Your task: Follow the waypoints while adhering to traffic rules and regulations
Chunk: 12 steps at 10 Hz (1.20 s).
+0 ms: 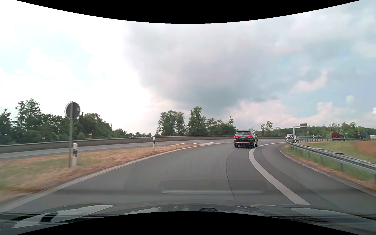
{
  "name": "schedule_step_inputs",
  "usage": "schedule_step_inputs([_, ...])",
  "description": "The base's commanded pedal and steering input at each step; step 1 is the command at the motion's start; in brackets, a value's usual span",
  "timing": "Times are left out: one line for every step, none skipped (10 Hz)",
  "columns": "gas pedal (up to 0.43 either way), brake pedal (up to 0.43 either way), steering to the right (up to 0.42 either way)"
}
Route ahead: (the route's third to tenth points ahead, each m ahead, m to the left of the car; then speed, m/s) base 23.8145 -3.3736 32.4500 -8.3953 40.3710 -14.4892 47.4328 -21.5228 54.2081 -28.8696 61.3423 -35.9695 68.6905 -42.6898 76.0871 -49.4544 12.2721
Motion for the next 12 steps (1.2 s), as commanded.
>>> schedule_step_inputs([0.24, 0.0, 0.094])
schedule_step_inputs([0.24, 0.0, 0.094])
schedule_step_inputs([0.24, 0.0, 0.094])
schedule_step_inputs([0.248, 0.0, 0.093])
schedule_step_inputs([0.248, 0.0, 0.092])
schedule_step_inputs([0.248, 0.0, 0.092])
schedule_step_inputs([0.248, 0.0, 0.092])
schedule_step_inputs([0.248, 0.0, 0.092])
schedule_step_inputs([0.248, 0.0, 0.092])
schedule_step_inputs([0.248, 0.0, 0.092])
schedule_step_inputs([0.26, 0.0, 0.092])
schedule_step_inputs([0.26, 0.0, 0.092])
